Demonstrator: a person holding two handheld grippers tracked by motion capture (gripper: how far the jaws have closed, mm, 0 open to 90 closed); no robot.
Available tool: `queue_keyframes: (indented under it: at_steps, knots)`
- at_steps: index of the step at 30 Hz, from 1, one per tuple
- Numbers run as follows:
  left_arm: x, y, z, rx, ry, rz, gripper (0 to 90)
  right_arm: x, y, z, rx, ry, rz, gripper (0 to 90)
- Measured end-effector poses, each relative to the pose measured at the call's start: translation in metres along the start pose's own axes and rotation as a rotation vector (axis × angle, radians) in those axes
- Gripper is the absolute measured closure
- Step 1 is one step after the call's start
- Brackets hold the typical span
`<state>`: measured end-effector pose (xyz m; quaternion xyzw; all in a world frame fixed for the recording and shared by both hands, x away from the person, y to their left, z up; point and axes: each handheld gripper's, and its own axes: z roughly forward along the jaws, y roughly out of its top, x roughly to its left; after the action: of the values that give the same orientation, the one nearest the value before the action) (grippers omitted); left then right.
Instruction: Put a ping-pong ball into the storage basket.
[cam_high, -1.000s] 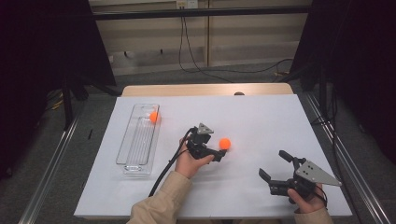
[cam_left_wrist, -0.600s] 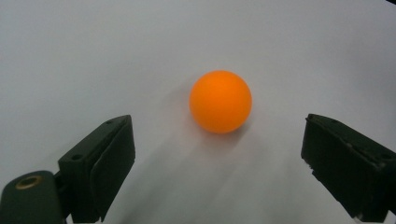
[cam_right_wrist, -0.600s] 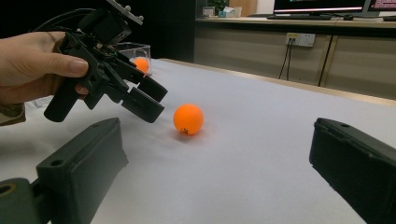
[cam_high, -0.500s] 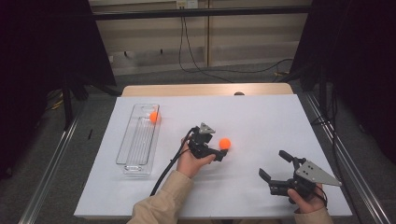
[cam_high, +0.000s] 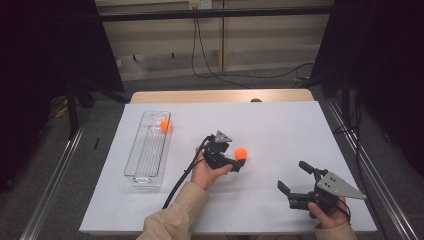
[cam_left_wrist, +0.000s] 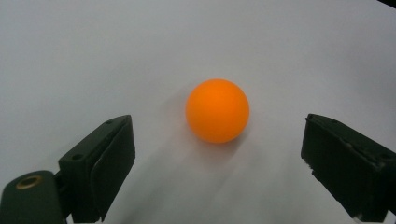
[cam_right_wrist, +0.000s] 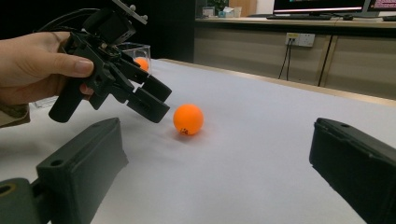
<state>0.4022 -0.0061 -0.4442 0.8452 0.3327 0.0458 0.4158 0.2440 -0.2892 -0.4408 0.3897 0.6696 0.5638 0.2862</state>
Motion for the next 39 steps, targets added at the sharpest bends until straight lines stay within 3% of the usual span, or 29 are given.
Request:
queue_keyframes:
  at_steps: [23, 39]
  knots:
    - [0.000, 0.002, 0.008, 0.004, 0.007, 0.004, 15.1, 0.000, 0.000, 0.000, 0.003, 0.000, 0.000, 2.6]
    - [-0.001, 0.004, 0.014, 0.008, 0.008, 0.021, 26.4, 0.000, 0.000, 0.000, 0.003, -0.001, -0.001, 2.7]
